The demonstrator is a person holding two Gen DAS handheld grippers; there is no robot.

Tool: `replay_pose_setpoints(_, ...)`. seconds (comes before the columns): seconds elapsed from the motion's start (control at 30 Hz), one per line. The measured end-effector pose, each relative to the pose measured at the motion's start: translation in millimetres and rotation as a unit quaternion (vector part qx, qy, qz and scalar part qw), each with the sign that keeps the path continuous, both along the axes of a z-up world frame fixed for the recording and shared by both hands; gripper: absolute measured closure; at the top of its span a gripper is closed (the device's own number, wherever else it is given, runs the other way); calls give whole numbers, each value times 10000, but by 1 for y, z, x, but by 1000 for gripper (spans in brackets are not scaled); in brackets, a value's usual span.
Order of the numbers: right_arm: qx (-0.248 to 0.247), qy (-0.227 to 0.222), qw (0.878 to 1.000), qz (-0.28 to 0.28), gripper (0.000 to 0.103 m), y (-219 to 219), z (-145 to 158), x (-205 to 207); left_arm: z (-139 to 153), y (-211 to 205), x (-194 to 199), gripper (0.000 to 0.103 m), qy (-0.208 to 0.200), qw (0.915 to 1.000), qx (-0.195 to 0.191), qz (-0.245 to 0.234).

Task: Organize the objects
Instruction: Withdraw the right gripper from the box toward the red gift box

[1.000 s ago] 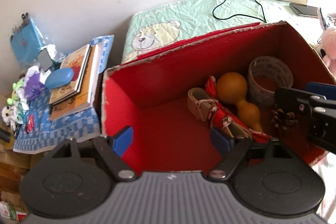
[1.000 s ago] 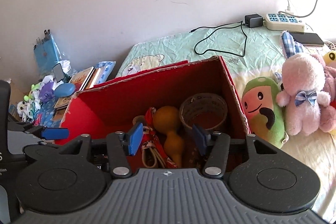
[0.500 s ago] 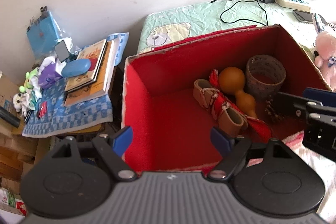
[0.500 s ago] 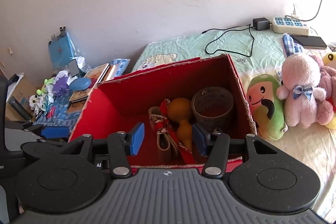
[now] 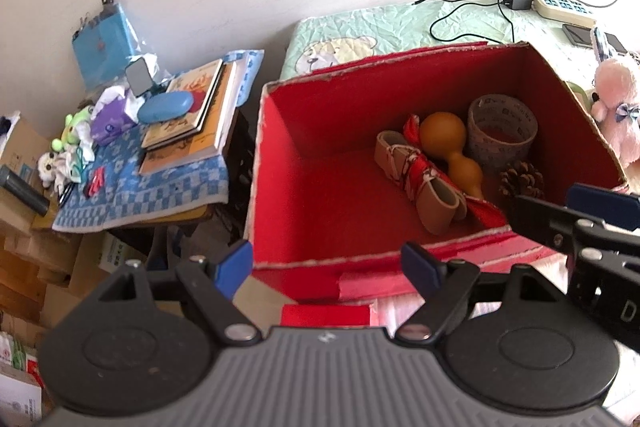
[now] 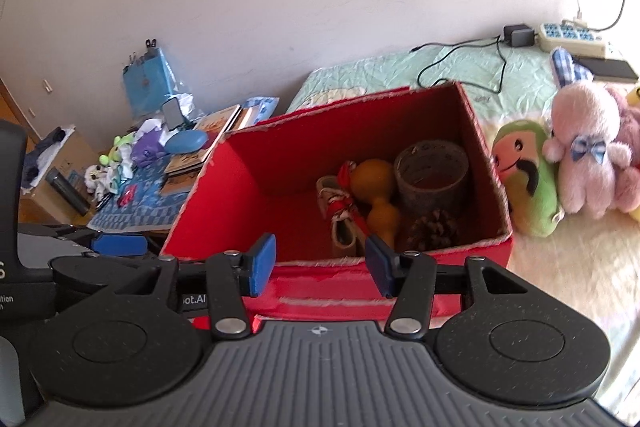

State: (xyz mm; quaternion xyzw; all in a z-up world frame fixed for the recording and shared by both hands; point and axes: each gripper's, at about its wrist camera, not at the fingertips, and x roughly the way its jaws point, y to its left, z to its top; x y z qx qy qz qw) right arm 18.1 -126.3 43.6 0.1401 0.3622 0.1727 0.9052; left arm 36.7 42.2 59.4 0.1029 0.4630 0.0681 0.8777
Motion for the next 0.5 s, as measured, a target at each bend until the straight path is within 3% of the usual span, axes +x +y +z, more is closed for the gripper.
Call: replay_pose_setpoints(0.5,196,655,9972,292,50,13,-23,-9,-19,15,-25,19,284,9989,10,364)
